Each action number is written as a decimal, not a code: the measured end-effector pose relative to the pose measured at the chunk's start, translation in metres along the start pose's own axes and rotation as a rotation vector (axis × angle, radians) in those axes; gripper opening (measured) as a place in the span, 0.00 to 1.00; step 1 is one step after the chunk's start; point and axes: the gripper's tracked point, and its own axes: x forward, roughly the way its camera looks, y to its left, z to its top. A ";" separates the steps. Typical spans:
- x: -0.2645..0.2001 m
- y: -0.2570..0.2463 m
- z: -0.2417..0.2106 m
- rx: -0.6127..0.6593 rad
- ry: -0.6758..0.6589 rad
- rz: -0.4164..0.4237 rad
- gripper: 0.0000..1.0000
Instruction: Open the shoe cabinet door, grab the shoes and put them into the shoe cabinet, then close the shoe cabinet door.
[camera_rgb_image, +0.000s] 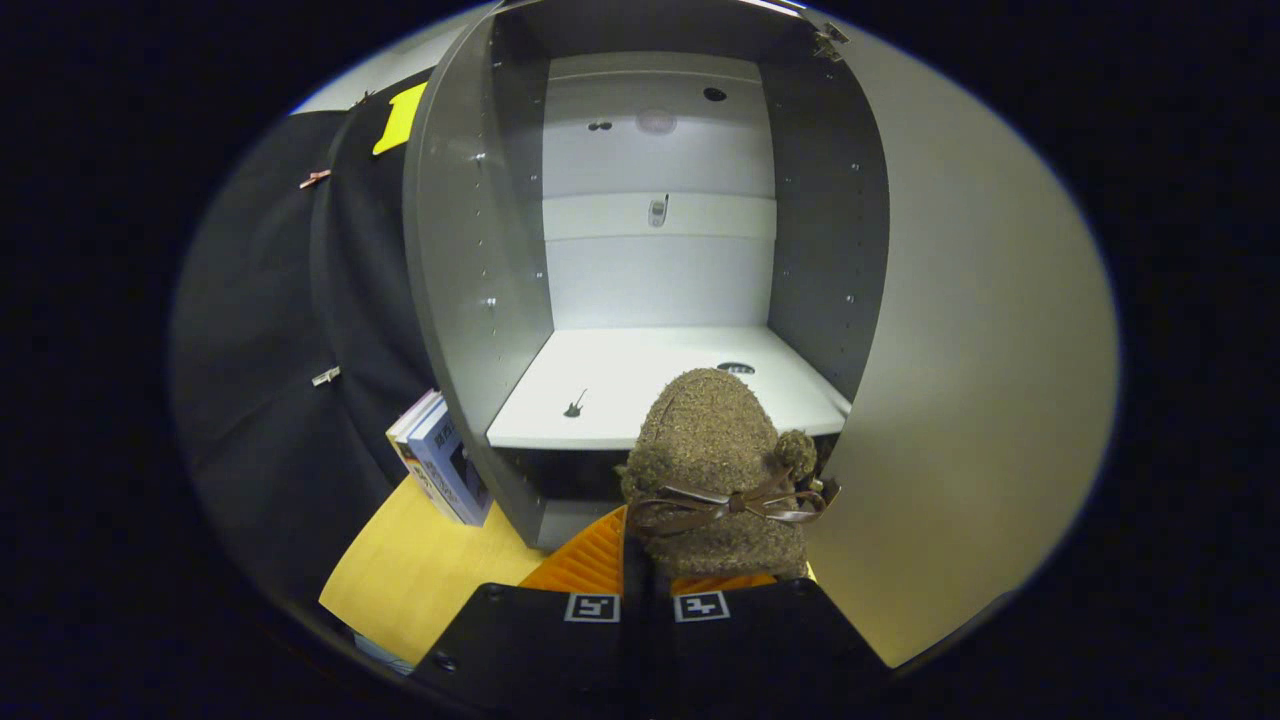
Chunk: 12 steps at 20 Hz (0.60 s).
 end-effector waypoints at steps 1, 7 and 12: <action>0.003 -0.001 0.009 0.003 0.000 -0.003 0.05; 0.031 0.002 0.064 -0.005 -0.018 0.003 0.05; 0.073 0.003 0.104 0.002 -0.005 0.018 0.05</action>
